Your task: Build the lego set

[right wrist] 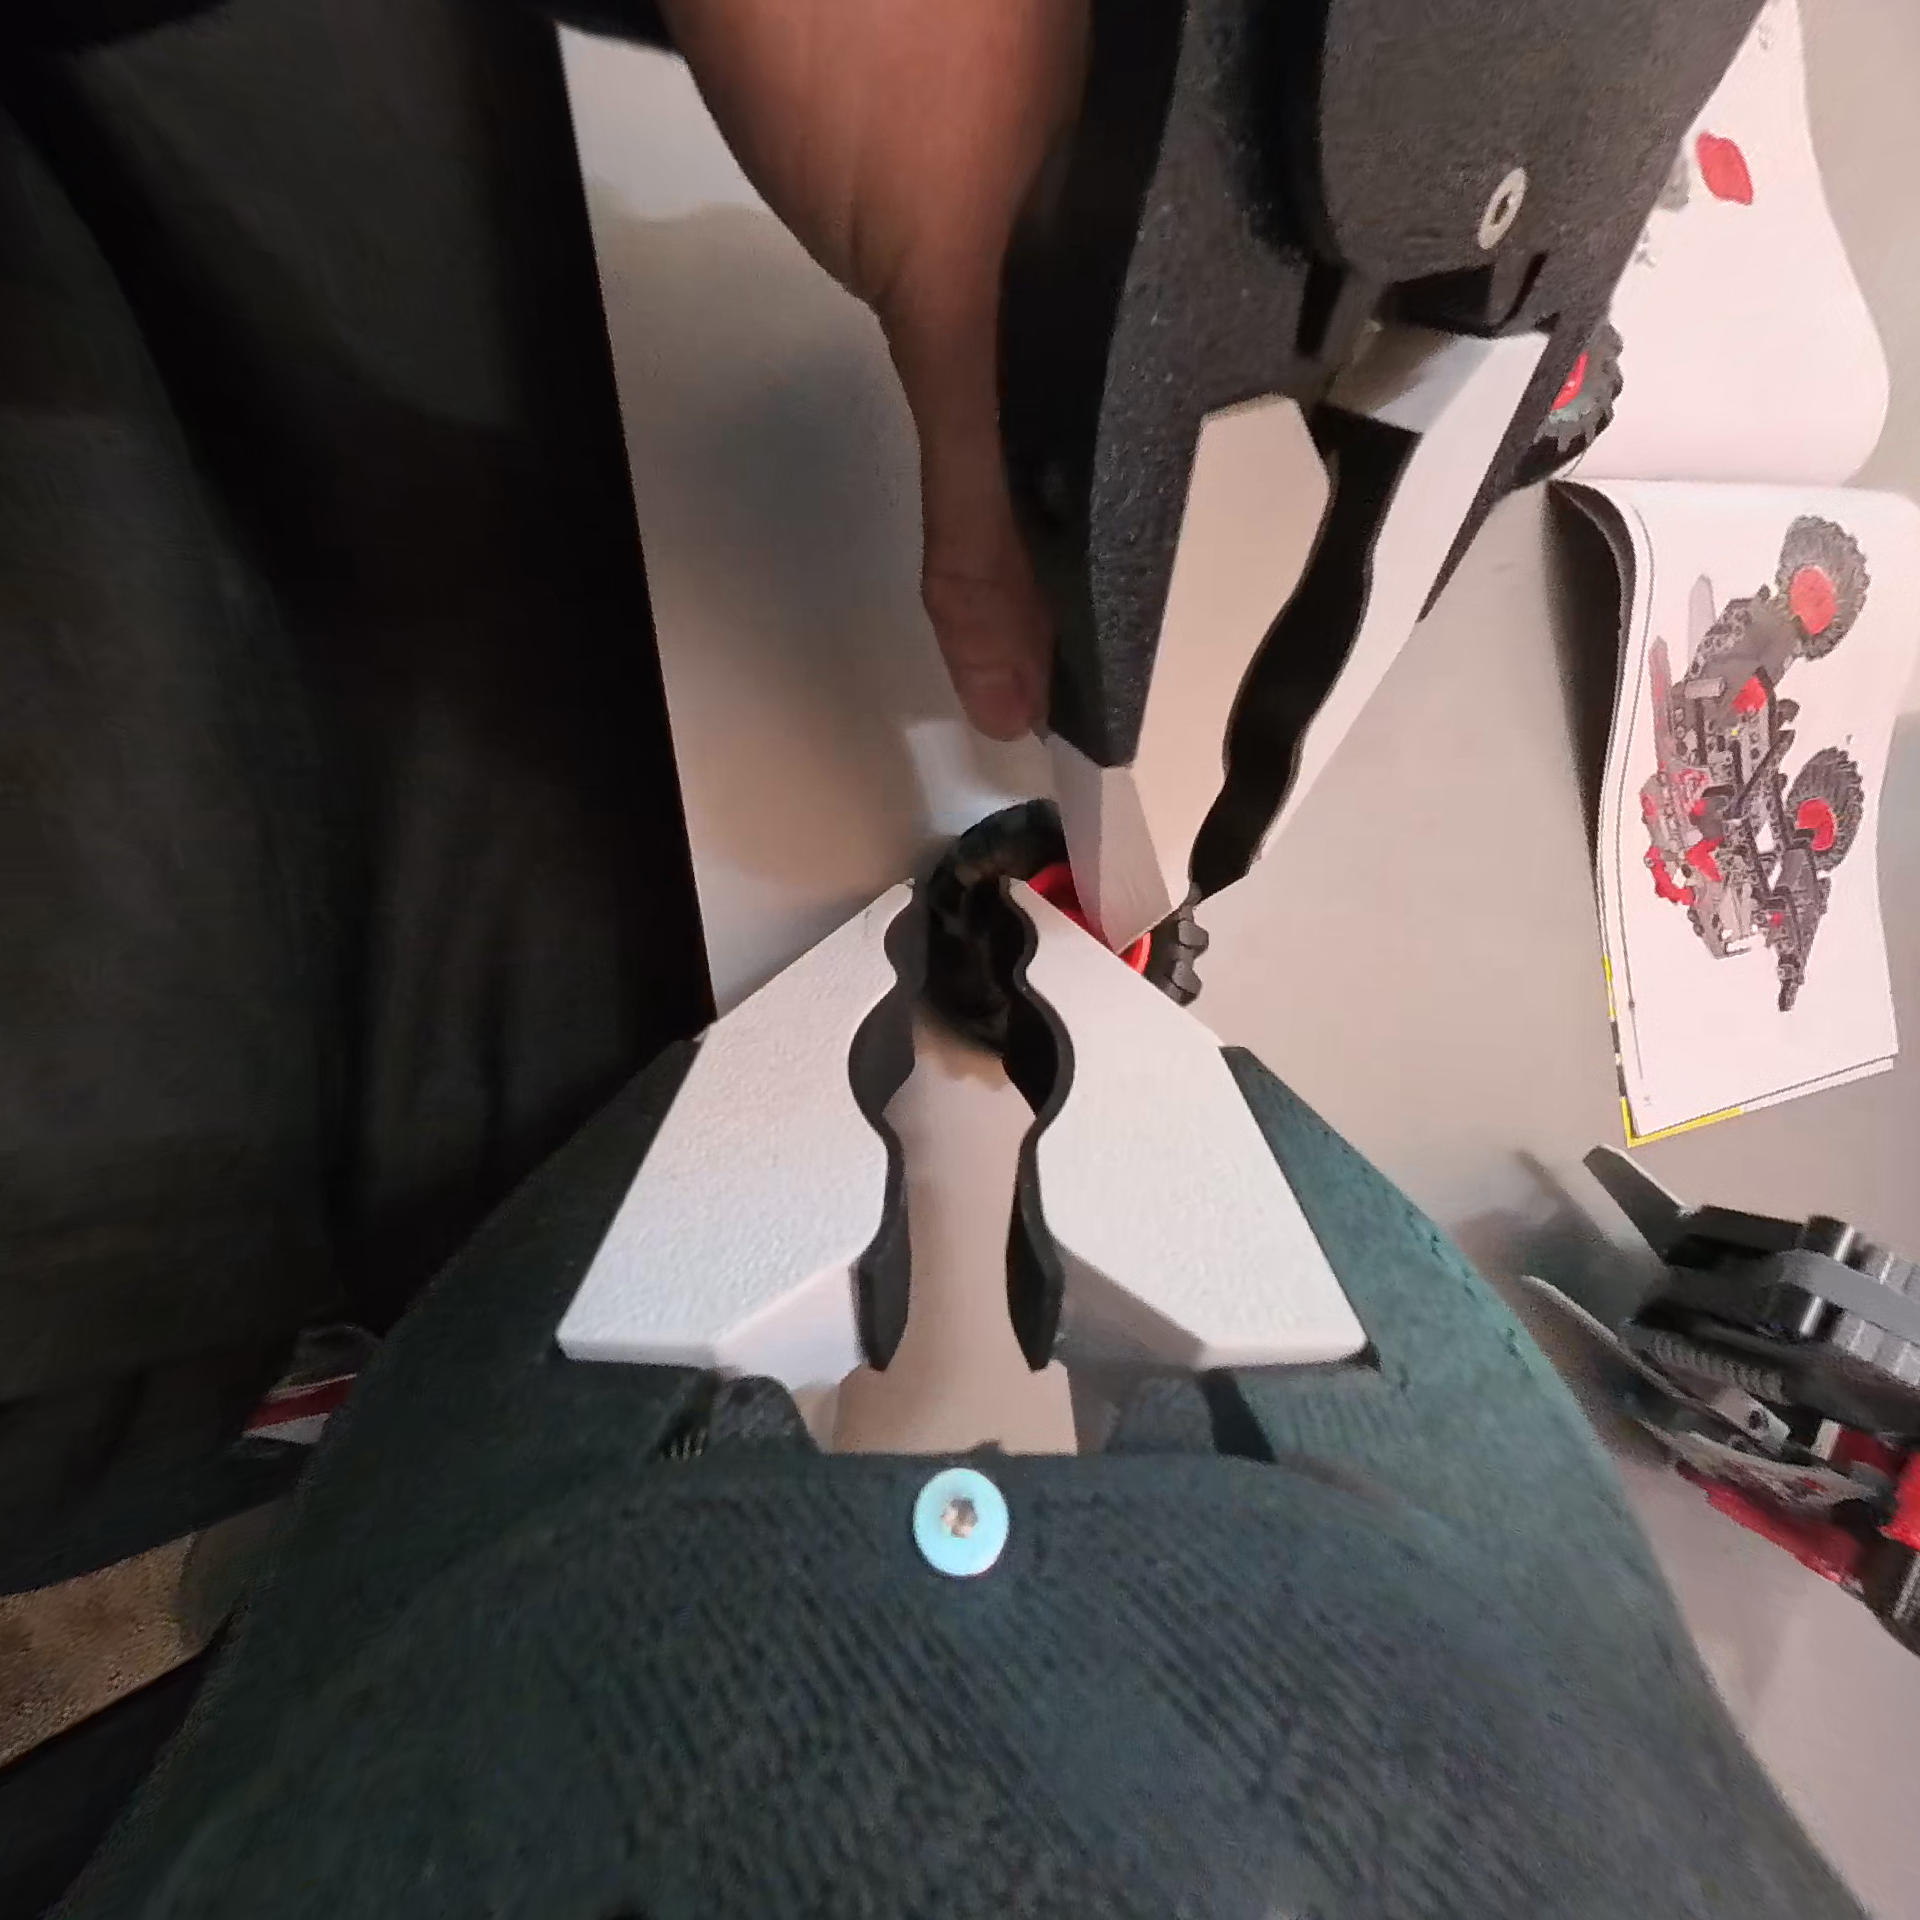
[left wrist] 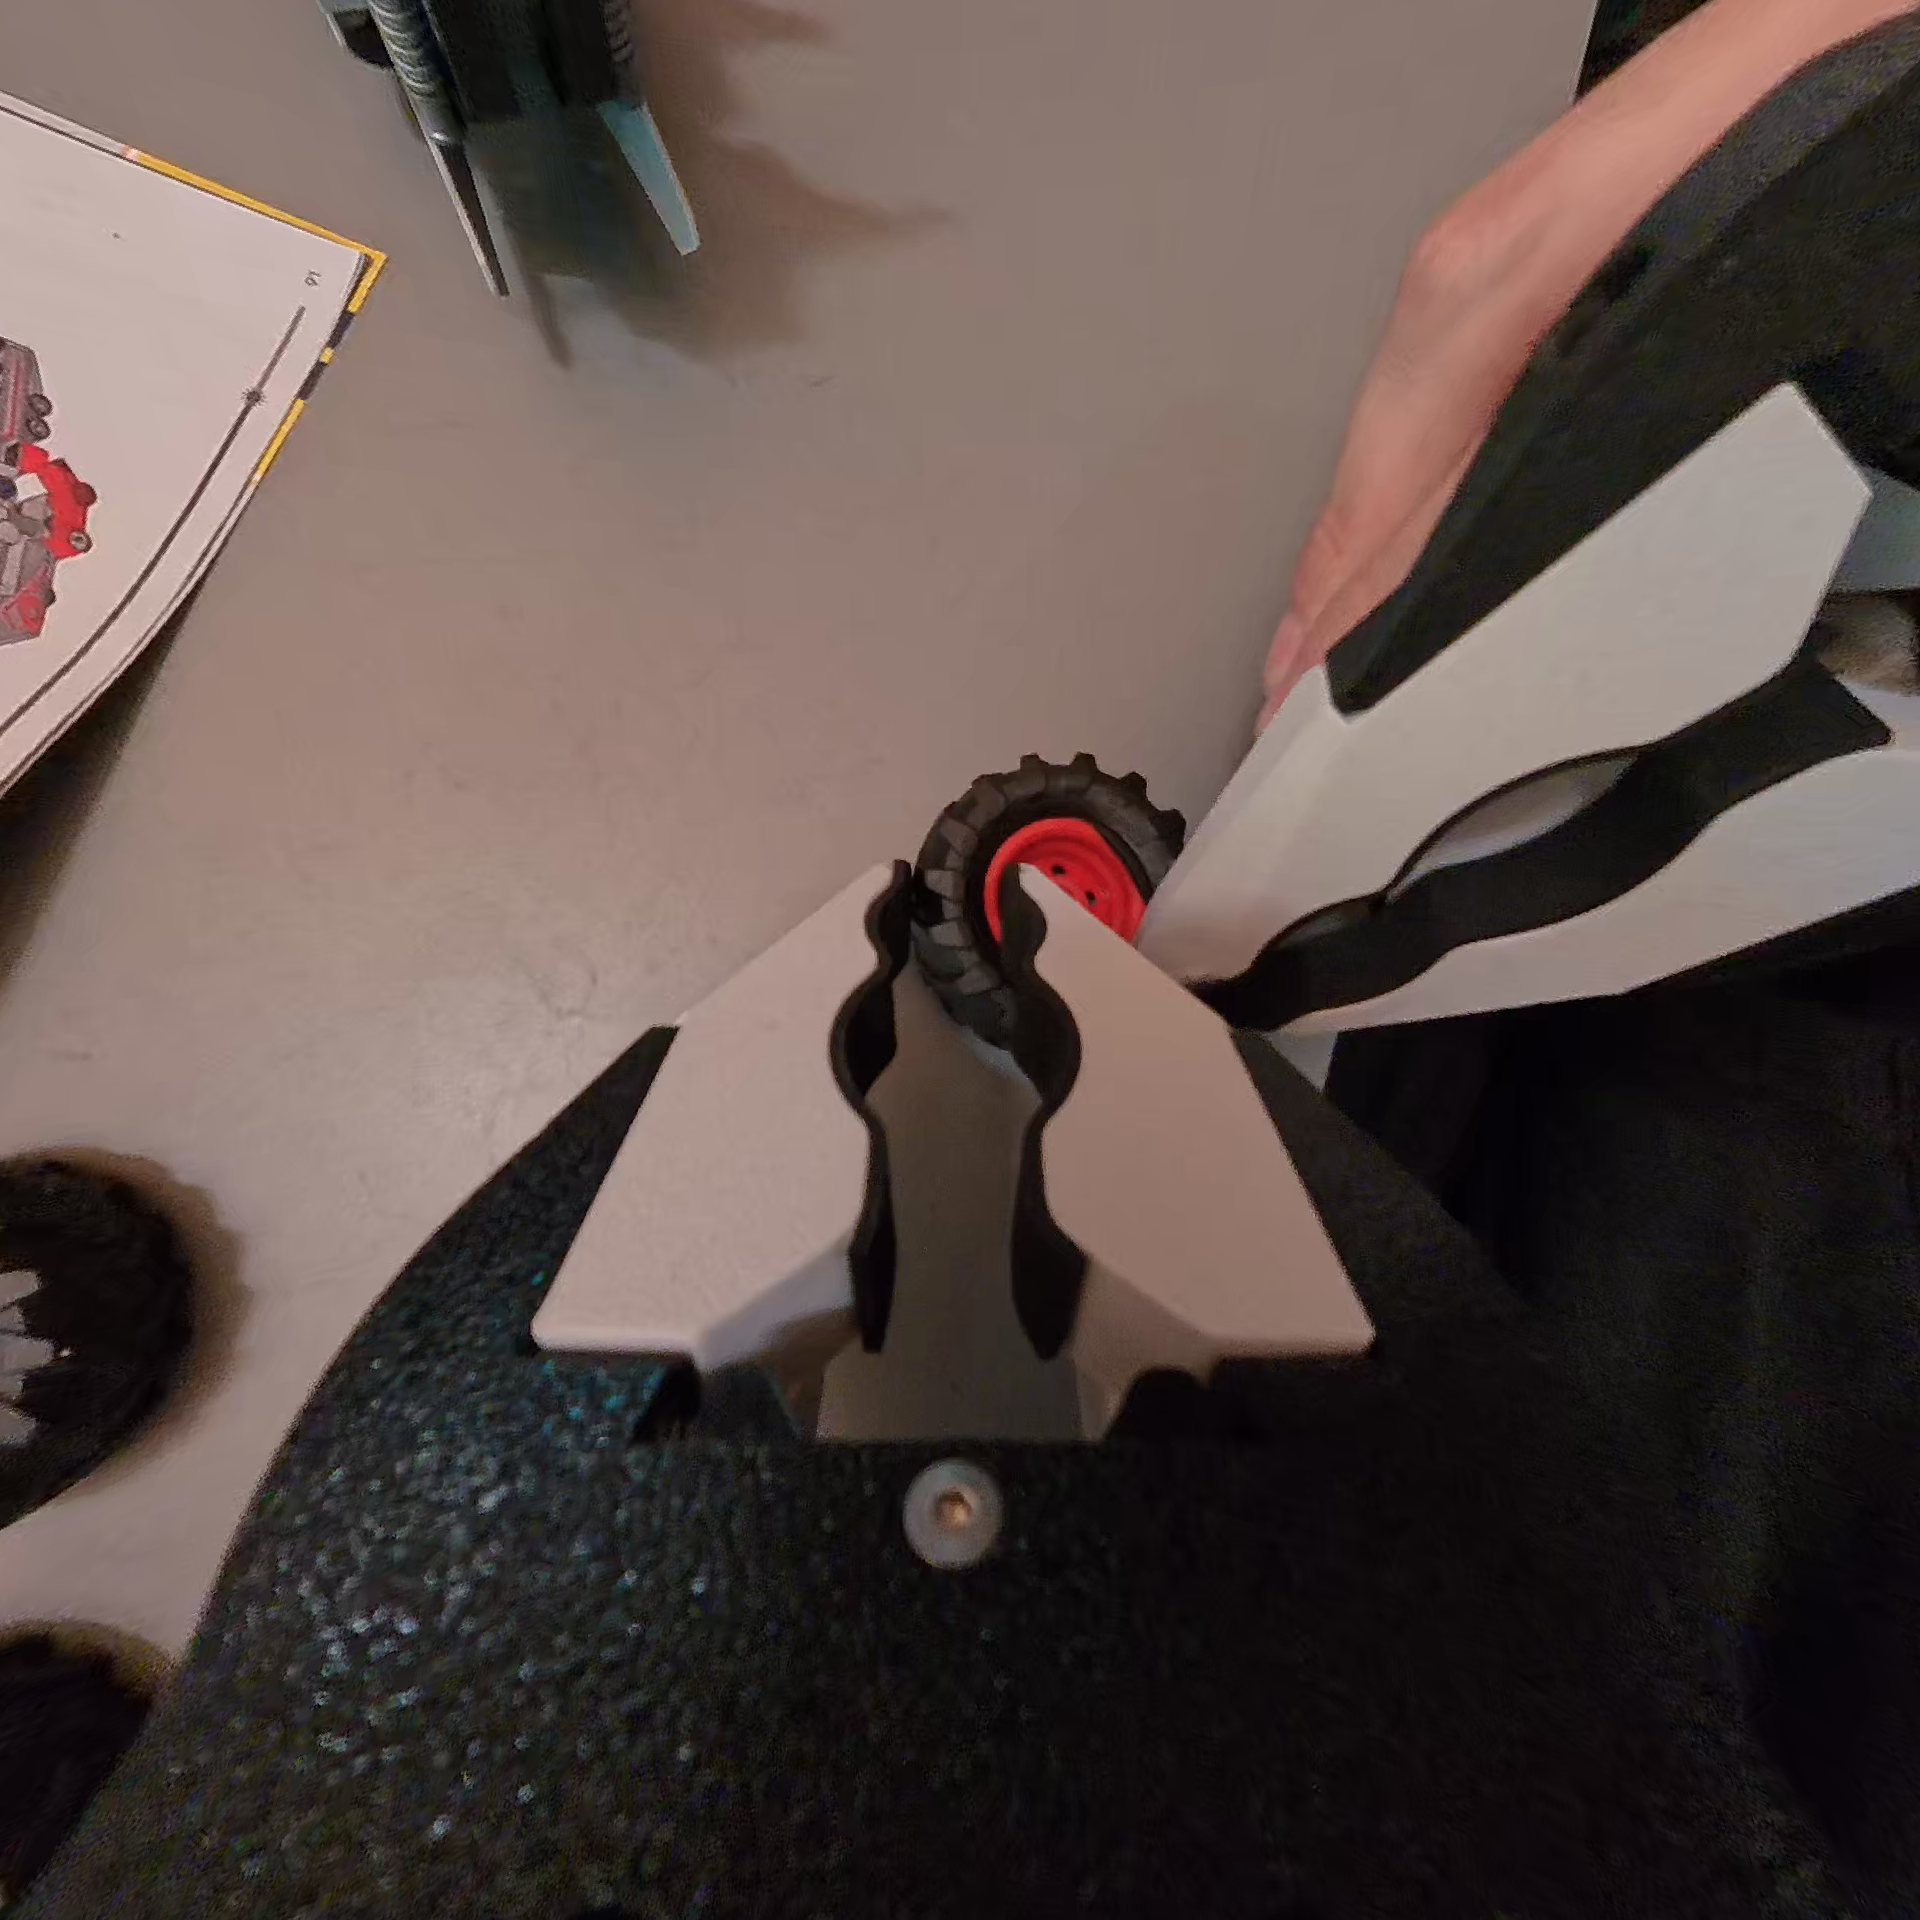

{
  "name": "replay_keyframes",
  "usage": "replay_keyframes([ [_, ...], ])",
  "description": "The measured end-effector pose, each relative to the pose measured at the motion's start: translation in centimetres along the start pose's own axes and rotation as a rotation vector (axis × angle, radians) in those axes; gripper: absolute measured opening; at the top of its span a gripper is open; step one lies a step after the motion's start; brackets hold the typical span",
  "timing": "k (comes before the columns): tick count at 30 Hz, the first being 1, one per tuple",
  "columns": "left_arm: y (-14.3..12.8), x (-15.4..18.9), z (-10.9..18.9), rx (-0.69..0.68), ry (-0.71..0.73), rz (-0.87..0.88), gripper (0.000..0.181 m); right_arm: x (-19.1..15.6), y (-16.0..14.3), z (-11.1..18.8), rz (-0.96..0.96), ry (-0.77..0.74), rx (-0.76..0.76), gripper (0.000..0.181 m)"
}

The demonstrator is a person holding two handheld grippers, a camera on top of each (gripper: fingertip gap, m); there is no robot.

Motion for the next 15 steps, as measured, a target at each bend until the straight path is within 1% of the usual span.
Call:
replay_keyframes([
  [1,-0.1,-0.1,0.0,0.008,-0.007,0.007,0.014,0.0,0.1,0.0,-0.006,-0.009,-0.012,0.010],
  [5,-0.1,0.0,0.0,0.015,-0.006,0.008,0.014,-0.4,0.4,-0.2,0.065,-0.034,-0.067,0.011],
  [7,-0.1,0.0,0.0,0.007,0.000,0.002,0.014,-0.7,0.6,-0.3,0.171,-0.045,-0.115,0.011],
  [11,0.0,0.1,0.0,0.004,0.010,-0.005,0.014,-0.7,0.4,0.3,0.200,-0.077,-0.152,0.011],
  [15,-0.1,0.1,0.0,0.015,0.017,-0.005,0.014,-0.4,-0.4,1.2,0.176,-0.061,-0.112,0.009],
])
Point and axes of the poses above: each gripper's, where its closed fingertips meet, z back along the fingers, y out of its top, x = y × z across the jaws, the point moved 8 cm from there along z, back along the fingers, and after that the axes turned 10 degrees about x, right-handed, at the moved point
